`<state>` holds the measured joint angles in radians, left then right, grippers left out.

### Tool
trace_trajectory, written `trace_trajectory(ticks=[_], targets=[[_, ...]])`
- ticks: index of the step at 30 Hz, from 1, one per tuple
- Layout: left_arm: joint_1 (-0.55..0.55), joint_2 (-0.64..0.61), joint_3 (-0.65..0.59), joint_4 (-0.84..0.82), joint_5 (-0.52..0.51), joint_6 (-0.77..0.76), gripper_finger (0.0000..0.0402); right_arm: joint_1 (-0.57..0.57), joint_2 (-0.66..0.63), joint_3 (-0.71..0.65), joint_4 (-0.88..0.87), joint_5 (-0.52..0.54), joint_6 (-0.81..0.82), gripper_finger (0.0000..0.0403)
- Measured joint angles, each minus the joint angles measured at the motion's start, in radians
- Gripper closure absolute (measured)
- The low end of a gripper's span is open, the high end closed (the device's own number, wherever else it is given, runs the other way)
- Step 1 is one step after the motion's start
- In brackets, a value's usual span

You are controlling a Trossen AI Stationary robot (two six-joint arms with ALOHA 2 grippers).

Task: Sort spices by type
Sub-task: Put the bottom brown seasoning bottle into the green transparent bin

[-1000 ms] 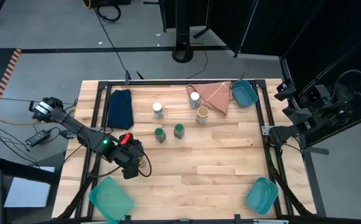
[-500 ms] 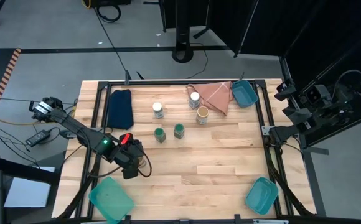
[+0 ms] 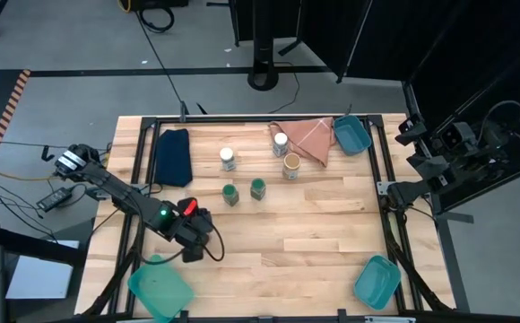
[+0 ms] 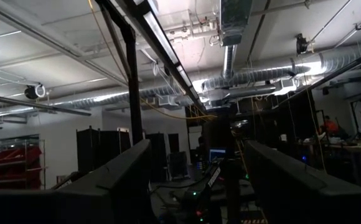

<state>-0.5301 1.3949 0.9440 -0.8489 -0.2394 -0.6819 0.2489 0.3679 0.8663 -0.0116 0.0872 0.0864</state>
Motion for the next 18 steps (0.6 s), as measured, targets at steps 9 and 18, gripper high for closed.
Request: trace_trajectory(ticks=[9, 18], targets=[[0.0, 0.0, 0.0, 0.034, 0.018, -0.002, 0.0075, 0.0, 0.0, 0.0, -0.003, 0.0, 0.0, 0.0139], [0.0, -0.001, 0.0, 0.038, 0.033, -0.008, 0.0139, 0.0, 0.0, 0.0, -0.007, 0.0, 0.0, 0.0139]])
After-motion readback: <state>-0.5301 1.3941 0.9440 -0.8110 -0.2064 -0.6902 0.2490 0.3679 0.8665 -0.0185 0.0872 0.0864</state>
